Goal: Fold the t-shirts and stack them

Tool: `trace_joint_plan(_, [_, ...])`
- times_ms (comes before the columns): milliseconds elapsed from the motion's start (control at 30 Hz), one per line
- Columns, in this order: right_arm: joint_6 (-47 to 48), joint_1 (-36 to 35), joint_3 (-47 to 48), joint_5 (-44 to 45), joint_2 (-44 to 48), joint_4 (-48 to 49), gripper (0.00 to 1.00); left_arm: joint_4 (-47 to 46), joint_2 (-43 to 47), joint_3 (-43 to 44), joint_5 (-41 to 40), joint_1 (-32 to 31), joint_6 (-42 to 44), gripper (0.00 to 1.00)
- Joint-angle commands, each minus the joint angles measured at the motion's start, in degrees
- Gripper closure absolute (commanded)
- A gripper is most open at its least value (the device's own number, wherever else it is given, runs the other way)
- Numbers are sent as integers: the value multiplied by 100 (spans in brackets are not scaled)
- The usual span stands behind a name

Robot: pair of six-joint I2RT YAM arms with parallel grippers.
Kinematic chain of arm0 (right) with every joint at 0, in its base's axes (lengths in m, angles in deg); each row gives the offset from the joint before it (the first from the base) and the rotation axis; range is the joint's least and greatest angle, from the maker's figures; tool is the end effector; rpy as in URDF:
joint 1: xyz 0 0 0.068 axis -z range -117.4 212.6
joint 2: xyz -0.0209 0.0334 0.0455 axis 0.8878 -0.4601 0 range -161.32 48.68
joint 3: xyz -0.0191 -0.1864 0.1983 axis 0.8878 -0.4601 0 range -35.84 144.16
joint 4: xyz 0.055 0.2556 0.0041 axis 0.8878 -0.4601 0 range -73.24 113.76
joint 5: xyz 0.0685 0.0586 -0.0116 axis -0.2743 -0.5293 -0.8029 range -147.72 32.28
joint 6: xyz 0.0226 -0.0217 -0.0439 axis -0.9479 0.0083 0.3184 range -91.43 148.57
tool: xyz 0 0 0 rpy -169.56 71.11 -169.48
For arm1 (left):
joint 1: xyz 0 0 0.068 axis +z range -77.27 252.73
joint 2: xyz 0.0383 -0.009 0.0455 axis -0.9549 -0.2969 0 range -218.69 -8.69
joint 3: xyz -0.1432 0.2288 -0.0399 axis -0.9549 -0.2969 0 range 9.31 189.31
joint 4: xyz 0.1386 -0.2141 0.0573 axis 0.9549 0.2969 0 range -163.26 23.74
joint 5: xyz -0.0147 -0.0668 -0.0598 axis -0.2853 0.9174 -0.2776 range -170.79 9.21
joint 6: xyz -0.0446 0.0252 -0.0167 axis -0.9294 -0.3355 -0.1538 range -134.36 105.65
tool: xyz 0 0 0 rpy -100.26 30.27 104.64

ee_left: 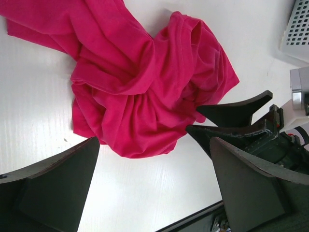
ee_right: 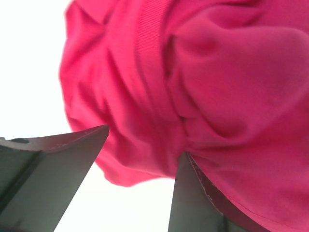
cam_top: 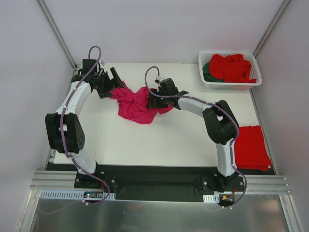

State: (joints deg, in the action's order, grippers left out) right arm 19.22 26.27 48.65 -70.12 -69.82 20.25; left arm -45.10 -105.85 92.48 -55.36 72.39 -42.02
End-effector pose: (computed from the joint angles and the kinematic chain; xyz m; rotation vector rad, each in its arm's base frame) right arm 0.3732 0.2841 0.1920 -0.6537 2.1986 0.6677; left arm 0.3836 -0.0175 0.3033 -0.3233 2.3155 -0.7589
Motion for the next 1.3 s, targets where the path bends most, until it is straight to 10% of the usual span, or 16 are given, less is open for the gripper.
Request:
trace_joint_plan(0, [-366,21,-125,-921,187,596,34,-153,-22,-56,199,-1,-64,1])
trace_joint_plan(1000, [82,-22,490,-43,-384,-977,39,-162,-110,-82,269,-28,-29,0])
trace_joint_plan(1267, [152,-110,384,-141,-245,-844,62,-153,-92,-100,287,-28,15,1])
